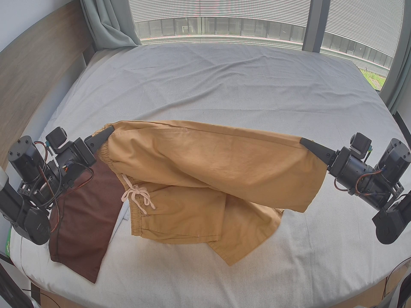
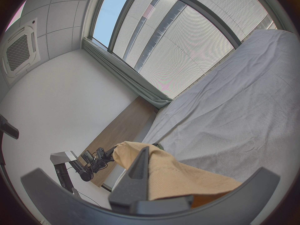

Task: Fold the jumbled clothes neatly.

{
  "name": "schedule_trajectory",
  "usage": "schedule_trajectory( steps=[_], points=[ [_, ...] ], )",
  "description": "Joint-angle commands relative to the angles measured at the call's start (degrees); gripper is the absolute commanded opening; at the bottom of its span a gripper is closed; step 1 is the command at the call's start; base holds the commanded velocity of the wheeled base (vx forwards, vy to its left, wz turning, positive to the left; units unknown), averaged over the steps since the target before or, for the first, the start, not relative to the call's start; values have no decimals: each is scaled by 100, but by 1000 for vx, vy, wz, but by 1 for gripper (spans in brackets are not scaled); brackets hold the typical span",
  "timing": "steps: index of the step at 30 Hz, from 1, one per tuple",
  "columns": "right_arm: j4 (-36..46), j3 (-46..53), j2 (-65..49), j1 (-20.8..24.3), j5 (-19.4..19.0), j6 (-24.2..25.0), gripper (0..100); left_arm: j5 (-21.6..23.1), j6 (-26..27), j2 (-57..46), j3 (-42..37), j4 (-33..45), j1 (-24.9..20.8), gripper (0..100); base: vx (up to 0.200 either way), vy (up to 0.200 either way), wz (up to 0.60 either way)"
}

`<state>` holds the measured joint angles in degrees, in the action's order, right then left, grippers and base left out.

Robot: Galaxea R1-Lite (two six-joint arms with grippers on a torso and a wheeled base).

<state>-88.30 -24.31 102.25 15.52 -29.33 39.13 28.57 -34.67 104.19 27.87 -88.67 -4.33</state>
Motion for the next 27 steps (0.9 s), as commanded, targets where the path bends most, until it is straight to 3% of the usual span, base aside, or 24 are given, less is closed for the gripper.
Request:
schedule_trajectory(
  steps=[1,27],
  points=[
    [-3,-30,5,-75,-2,-2,0,-1,13,66,8,-1,46,0,0,0,0],
    [-3,-153,14,-515,-38,-2,0,-1,22,233,87,-1,178,0,0,0,0]
  ],
)
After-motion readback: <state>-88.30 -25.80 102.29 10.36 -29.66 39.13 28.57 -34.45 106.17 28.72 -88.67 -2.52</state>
